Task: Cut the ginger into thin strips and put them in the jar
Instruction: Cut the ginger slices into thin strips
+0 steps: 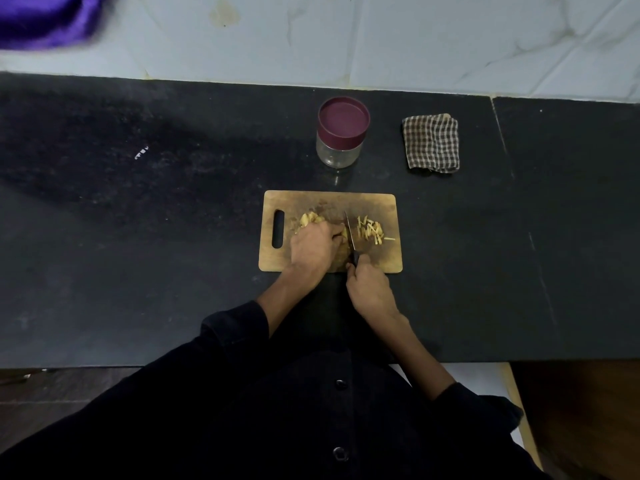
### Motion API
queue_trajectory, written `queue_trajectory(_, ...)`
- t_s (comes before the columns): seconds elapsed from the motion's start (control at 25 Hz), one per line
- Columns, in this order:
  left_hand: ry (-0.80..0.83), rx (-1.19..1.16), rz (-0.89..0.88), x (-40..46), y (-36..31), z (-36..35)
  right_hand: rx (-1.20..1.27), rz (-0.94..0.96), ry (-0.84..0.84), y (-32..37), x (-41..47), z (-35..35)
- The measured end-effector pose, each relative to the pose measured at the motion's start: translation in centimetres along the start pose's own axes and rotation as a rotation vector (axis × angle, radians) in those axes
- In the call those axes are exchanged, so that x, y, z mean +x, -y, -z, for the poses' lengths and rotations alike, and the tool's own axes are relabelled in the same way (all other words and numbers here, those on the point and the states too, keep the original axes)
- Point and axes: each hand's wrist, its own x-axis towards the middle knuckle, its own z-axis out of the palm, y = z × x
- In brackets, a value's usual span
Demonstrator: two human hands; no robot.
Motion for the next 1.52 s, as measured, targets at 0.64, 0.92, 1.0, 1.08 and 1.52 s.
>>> queue_trajectory(0.64,-0.005,0.047,0.008,0.0,0.0,0.2,0.056,-0.087,0.0,-1.6,-0.8,-0.4)
queue_trajectory(0.92,0.023,-0.016,0.02,0.3,0.4,-0.4,0.107,-0.06,-0.019,-1.2,-0.9,-0.1)
queue_trajectory(1.0,0.003,-0.034,-0.028,0.0,0.3,-0.2,0.102,-0.041,-0.01,-0.9,-0.9,-0.1)
queue_trajectory(1.08,-0.021,-0.046,-0.051,-0.1,0.5,-0.1,0.096,-0.017,-0.007,-0.6,-0.8,0.1)
queue_trajectory(1.52,-0.027,-0.11,-0.013,-0.1,0.5,-0.3,0.049,-0.012,0.01,-0.3,0.0,0.0)
